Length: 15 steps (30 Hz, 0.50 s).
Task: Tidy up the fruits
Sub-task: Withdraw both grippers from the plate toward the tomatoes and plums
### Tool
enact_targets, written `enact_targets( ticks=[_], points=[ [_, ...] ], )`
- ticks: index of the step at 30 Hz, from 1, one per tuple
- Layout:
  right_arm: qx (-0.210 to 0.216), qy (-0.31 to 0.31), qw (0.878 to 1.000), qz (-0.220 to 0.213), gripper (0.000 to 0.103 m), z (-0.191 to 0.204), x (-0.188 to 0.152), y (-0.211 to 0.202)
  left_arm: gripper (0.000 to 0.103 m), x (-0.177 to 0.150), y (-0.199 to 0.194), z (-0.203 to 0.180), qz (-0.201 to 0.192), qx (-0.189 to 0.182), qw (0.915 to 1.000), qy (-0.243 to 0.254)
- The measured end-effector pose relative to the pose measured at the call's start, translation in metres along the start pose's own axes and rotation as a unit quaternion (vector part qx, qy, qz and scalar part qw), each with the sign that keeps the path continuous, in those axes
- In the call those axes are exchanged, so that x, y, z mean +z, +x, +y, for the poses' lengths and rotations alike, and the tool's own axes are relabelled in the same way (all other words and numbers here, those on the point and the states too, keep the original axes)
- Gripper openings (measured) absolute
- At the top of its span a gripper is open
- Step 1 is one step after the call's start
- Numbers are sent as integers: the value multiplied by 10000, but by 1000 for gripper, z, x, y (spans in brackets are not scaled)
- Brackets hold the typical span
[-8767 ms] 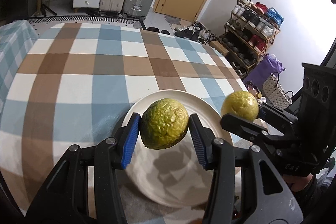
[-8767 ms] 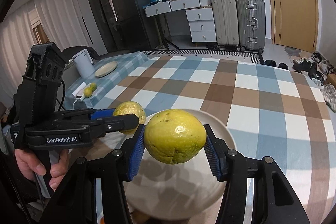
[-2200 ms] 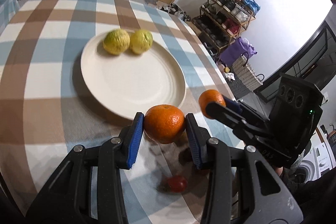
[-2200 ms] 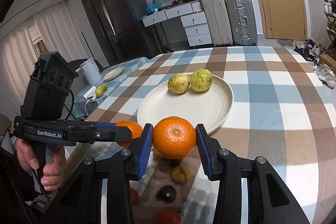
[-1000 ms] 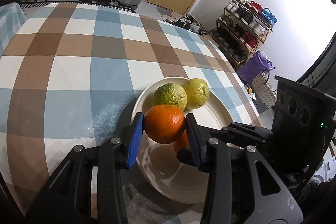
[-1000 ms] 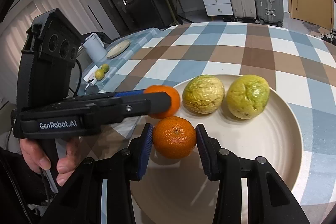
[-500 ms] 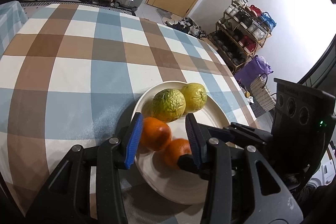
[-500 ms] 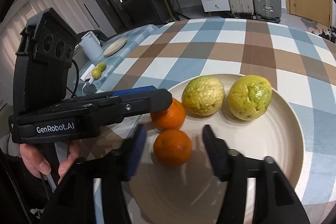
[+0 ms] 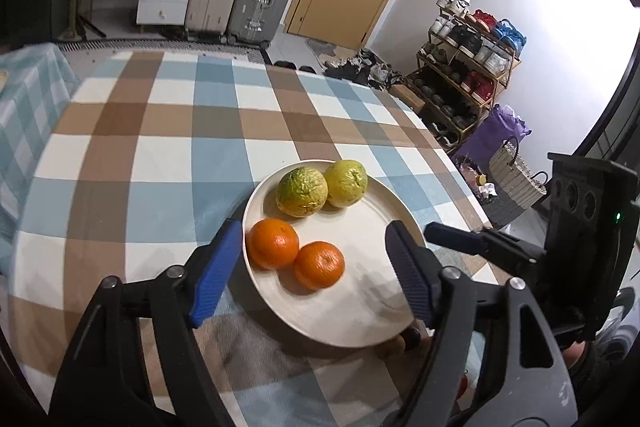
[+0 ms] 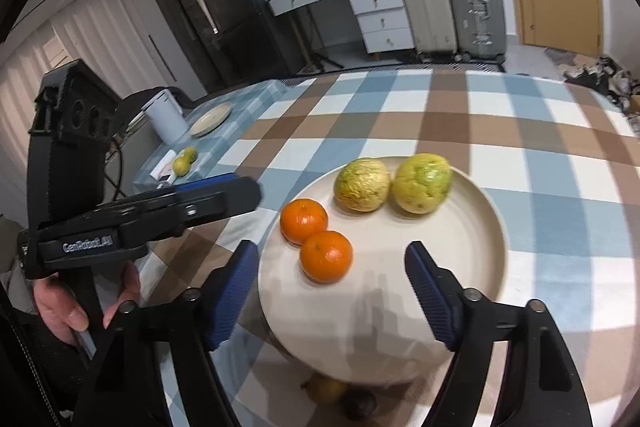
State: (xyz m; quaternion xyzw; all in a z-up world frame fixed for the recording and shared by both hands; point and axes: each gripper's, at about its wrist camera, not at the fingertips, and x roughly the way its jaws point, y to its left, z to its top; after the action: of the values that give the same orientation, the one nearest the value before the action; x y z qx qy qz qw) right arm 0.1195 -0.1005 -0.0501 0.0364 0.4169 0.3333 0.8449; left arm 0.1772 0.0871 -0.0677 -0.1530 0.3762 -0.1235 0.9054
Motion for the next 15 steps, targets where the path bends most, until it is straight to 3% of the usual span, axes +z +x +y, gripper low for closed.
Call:
enact_targets(
  ticks=[3,10,15],
  points=[
    [-55,71,9999,-142,86,0,-5,-17,80,-5,-16,-11,-65,98,9999,88],
    [-183,117,9980,-588,94,3,-20,-59,86,-17,-49,-37,-207,386,9987,276],
    [-229,115,9959,-872,99,7,-31,-84,98,-32,-68,-55,-277,425,9981,339]
  ],
)
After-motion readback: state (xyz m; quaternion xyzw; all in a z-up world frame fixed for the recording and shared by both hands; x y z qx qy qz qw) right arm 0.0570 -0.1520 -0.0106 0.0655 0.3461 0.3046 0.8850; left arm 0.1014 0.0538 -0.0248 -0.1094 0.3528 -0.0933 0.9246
